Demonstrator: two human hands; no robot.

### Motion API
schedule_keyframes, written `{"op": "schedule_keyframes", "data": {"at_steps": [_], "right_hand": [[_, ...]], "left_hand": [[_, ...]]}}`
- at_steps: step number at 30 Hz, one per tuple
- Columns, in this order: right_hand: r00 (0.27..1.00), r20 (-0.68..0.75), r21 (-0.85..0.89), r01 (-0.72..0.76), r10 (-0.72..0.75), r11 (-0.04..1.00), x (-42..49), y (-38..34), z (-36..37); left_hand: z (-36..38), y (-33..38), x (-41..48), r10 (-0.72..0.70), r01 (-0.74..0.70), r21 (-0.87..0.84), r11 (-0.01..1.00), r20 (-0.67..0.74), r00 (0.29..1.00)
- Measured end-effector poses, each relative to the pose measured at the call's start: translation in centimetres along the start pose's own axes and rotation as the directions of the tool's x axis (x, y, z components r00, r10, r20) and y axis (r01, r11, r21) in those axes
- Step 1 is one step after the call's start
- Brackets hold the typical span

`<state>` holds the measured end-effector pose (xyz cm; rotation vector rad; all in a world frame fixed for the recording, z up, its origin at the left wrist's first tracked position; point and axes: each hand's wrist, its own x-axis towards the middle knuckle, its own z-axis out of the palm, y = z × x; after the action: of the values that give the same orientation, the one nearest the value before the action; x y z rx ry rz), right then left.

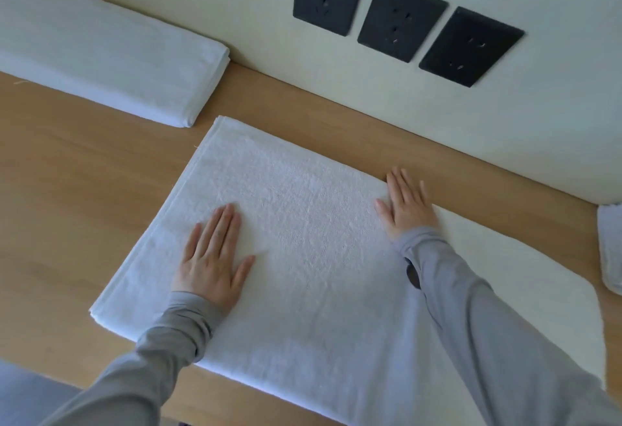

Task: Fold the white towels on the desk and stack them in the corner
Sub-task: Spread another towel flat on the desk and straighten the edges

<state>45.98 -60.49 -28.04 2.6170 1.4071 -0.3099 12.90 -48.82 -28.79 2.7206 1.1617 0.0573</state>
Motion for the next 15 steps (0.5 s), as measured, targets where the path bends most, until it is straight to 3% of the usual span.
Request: {"op": "schedule_keyframes", "data": {"at_steps": [3,6,10,15], "right_hand": [[0.991,-0.126,0.062,-0.034,0.042,0.997,-1.6,-3.6,-0.7],[0.958,-0.267,0.228,0.166,-0.102,0.959,-6.3,-12.2,-1.1],[0.897,-0.194,0.142,0.426,-0.396,0.894,-13.8,-19.5,1.9],[0.911,-0.114,0.096,0.406,-0.395,0.909,-15.8,-13.4,3.4]], "left_hand": [[-0.1,0.2,0.0,-0.01,0.01,0.012,1.0,-0.011,1.0],[-0.3,0.3,-0.1,-0.018,0.018,0.022,1.0,-0.006,1.0],[-0.6,0.4,-0.2,-0.012,0.012,0.006,1.0,-0.016,1.0],[-0.5,0.4,-0.2,-0.028,0.028,0.009,1.0,-0.002,1.0]]}}
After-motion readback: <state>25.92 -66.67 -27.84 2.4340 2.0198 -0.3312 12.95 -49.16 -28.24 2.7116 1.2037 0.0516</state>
